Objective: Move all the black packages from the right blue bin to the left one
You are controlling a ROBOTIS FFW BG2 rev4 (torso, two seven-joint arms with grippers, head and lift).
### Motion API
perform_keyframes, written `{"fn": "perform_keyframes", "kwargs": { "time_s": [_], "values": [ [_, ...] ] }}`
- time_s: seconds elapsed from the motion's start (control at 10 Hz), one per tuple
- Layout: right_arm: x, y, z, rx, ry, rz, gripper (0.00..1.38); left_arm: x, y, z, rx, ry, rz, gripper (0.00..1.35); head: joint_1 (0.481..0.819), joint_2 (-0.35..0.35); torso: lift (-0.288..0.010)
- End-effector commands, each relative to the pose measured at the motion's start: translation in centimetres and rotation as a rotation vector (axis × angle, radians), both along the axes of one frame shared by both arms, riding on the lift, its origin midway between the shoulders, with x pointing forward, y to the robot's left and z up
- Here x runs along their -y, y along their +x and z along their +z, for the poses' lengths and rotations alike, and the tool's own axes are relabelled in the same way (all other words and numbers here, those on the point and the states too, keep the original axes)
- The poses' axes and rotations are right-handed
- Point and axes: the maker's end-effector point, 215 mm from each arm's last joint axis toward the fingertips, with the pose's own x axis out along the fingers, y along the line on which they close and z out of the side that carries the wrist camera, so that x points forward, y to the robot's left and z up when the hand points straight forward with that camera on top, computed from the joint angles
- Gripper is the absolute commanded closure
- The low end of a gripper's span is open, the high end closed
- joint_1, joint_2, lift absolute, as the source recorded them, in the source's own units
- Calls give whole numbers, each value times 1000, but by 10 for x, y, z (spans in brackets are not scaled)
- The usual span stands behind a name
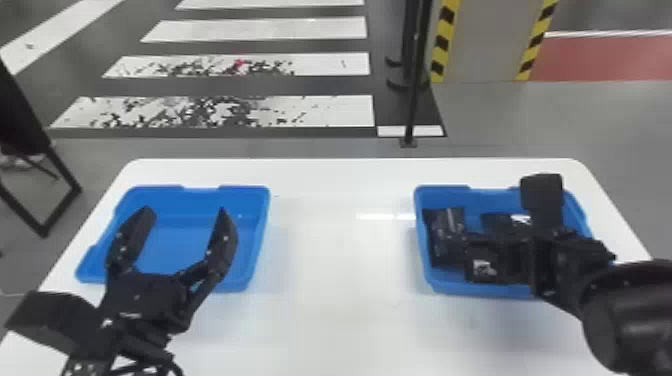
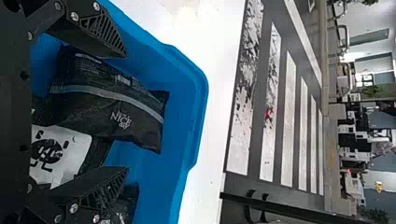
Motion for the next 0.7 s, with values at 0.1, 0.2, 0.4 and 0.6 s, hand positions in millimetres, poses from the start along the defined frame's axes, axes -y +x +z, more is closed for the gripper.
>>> {"fn": "perform_keyframes", "kwargs": {
  "time_s": [0.1, 0.2, 0.4, 0.6],
  "values": [
    [-9, 1, -7, -21, -9, 21, 208, -1, 1, -2, 2, 0, 2, 98, 695, 64, -140],
    [-9, 0, -13, -38, -14, 24, 229, -2, 0, -4, -1, 0, 3, 98, 695, 69, -140],
    [-7, -6, -27, -80, -21, 21, 302, -2, 1, -3, 4, 2, 3, 98, 695, 73, -140],
    [-14, -8, -37, -99, 12, 30, 542, -2, 1, -4, 2, 3, 2, 98, 695, 72, -140]
  ]
}}
